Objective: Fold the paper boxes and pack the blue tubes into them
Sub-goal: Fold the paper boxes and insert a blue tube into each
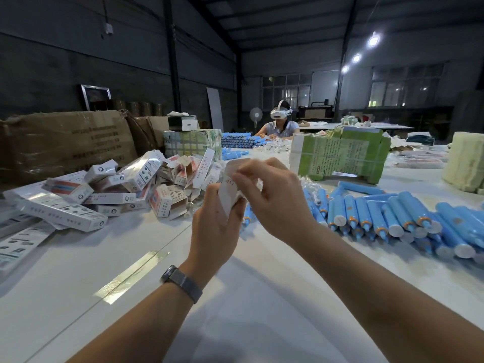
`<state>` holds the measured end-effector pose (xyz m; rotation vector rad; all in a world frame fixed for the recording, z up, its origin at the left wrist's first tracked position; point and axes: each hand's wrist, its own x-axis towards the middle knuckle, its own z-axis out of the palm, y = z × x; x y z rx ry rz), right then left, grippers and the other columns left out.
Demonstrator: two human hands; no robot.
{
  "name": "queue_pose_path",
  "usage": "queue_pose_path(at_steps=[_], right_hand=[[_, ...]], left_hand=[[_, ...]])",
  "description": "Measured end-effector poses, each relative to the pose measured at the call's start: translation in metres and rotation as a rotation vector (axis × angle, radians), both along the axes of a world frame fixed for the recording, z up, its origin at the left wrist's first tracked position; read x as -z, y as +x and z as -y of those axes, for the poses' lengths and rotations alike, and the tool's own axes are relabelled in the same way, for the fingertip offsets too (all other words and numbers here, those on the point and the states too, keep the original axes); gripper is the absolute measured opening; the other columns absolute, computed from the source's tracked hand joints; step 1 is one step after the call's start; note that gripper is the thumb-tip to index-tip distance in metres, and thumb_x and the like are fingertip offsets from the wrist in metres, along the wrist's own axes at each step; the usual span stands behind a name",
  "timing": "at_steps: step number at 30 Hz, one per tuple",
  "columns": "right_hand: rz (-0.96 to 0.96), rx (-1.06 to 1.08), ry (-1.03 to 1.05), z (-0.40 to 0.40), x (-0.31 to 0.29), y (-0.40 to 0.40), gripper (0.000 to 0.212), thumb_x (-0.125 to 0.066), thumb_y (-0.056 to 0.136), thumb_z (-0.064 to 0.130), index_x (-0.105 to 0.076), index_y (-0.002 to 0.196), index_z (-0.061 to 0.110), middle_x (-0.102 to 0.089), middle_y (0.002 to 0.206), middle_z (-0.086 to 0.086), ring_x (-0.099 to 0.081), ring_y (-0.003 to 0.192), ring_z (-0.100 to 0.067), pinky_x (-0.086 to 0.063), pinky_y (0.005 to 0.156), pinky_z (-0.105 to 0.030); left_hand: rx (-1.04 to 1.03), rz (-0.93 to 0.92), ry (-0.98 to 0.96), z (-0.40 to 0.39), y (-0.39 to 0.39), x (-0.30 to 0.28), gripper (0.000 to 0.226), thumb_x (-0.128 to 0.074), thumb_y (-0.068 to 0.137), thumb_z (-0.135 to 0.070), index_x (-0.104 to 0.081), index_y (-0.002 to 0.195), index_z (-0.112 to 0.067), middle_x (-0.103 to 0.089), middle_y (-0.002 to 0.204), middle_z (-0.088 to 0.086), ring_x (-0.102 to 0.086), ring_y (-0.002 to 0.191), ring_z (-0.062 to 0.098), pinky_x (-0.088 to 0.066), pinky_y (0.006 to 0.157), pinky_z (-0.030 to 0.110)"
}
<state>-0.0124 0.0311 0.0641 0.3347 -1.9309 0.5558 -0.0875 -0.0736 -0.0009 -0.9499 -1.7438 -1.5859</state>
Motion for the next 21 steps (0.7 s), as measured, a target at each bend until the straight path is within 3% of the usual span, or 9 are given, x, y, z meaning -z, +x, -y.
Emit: queue_pose_path(at_steps=[3, 7, 10, 13, 15, 18, 21], right_hand=[[0.023, 0.019, 0.036, 0.0, 0.005, -0.003, 0.029, -0.055, 0.096, 0.028, -0.072, 0.085, 0.007, -0.061, 0.091, 0.001, -0.052, 0.091, -0.02, -0.046, 0.074, -0.036], [-0.011, 0.02, -0.203, -0.016, 0.004, -0.01, 0.012, -0.059, 0.092, 0.022, -0.068, 0.099, 0.018, -0.059, 0.093, 0.008, -0.054, 0.081, -0.005, -0.04, 0.069, -0.015], [0.286, 0.094, -0.213, -0.027, 0.019, -0.028, 0.013, -0.063, 0.09, 0.019, -0.066, 0.103, 0.021, -0.062, 0.083, 0.009, -0.058, 0.073, -0.006, -0.048, 0.067, -0.024], [0.705, 0.276, -0.024, -0.03, 0.039, -0.053, 0.032, -0.061, 0.09, 0.027, -0.062, 0.121, 0.023, -0.066, 0.108, 0.001, -0.061, 0.102, -0.02, -0.049, 0.086, -0.033], [0.876, 0.323, 0.038, -0.029, 0.044, -0.068, 0.04, -0.061, 0.09, 0.035, -0.057, 0.128, 0.025, -0.063, 0.122, -0.003, -0.057, 0.112, -0.024, -0.048, 0.093, -0.037], [1.001, 0.365, 0.163, -0.023, 0.055, -0.087, 0.033, -0.061, 0.089, 0.035, -0.062, 0.121, 0.025, -0.064, 0.12, -0.003, -0.06, 0.106, -0.025, -0.05, 0.086, -0.034], [0.957, 0.401, 0.136, -0.023, 0.063, -0.095, 0.021, -0.06, 0.088, 0.02, -0.069, 0.107, 0.021, -0.067, 0.111, -0.006, -0.062, 0.102, -0.026, -0.049, 0.08, -0.031]], left_hand=[[-0.007, 0.006, 0.002, 0.0, -0.002, 0.001, 0.026, -0.06, 0.088, -0.042, -0.044, 0.099, -0.024, -0.063, 0.079, -0.006, -0.061, 0.068, 0.018, -0.05, 0.053, 0.042], [-0.023, -0.014, 0.074, 0.002, -0.007, -0.001, 0.027, -0.057, 0.092, -0.047, -0.042, 0.102, -0.027, -0.063, 0.09, -0.015, -0.064, 0.079, 0.005, -0.053, 0.057, 0.019], [-0.083, 0.051, 0.145, 0.005, -0.017, -0.003, 0.02, -0.057, 0.092, -0.043, -0.039, 0.101, -0.038, -0.06, 0.096, -0.014, -0.061, 0.088, -0.002, -0.054, 0.066, 0.022], [-0.169, 0.048, 0.187, 0.009, -0.028, -0.001, 0.022, -0.059, 0.097, -0.035, -0.039, 0.106, -0.031, -0.056, 0.102, -0.008, -0.055, 0.09, -0.014, -0.045, 0.067, 0.005], [-0.181, 0.109, 0.212, 0.012, -0.034, 0.0, 0.022, -0.058, 0.099, -0.034, -0.039, 0.109, -0.034, -0.057, 0.103, -0.013, -0.055, 0.091, -0.006, -0.045, 0.07, 0.004], [-0.184, 0.175, 0.244, 0.014, -0.039, 0.0, 0.023, -0.058, 0.099, -0.035, -0.038, 0.112, -0.037, -0.055, 0.106, -0.018, -0.055, 0.088, 0.0, -0.046, 0.072, 0.005], [-0.173, 0.156, 0.228, 0.013, -0.041, 0.001, 0.024, -0.058, 0.099, -0.035, -0.041, 0.116, -0.031, -0.054, 0.106, -0.02, -0.057, 0.094, -0.011, -0.047, 0.066, 0.003]])
